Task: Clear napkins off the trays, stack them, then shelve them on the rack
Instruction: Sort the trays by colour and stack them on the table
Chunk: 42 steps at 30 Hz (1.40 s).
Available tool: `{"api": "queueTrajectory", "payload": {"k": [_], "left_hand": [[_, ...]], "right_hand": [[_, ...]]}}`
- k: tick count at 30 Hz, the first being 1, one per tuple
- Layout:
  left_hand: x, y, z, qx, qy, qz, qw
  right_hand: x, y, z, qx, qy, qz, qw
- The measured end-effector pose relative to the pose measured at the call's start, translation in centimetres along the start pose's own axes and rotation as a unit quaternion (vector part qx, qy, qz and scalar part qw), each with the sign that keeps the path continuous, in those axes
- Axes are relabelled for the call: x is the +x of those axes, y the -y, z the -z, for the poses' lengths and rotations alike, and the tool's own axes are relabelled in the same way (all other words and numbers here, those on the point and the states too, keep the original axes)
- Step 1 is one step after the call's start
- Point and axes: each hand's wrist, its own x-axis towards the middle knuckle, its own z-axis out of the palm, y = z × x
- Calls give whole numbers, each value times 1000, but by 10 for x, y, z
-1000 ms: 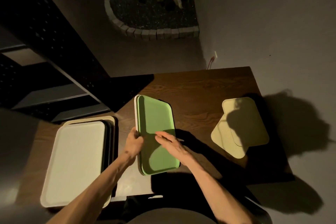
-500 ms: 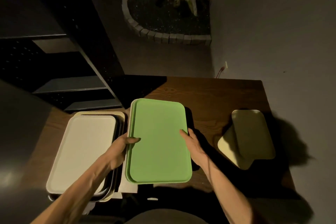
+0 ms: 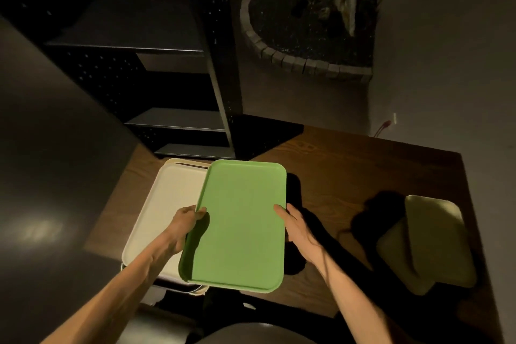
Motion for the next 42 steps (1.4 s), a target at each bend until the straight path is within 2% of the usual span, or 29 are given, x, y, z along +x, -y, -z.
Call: {"api": "queueTrajectory", "payload": {"k": [3,8,15,22,26,28,29,35,38,42], "left_hand": [[8,6,34,-4,-30,-3,1000],[15,11,82,29,-68,-20,997],[35,11,134,218,-117,-79,966],[60,6,160,353,-150,-164,909],[75,4,162,404,-157,-199,879],[83,7,164,409,-146,-196,879],[86,8,165,409,-141,-194,880],[99,20,172,358,-124,-204,903],[103,26,175,329,-119,-205,914],[105,29,178,301,-116,-200,925]], "right_hand": [[2,2,-23,20,61,-28,998],[6,-3,-67,-74,112,-18,991],[12,0,-121,-129,113,-37,985],[36,-13,-166,-214,39,-82,973],[39,-12,-186,-399,-51,-8,916],[41,-12,-191,-485,-101,50,867],[42,-14,-193,-499,-106,55,859],[50,-15,-201,-494,-151,69,853],[48,-17,-201,-423,-119,60,896],[47,-19,-202,-396,-98,39,912]]}}
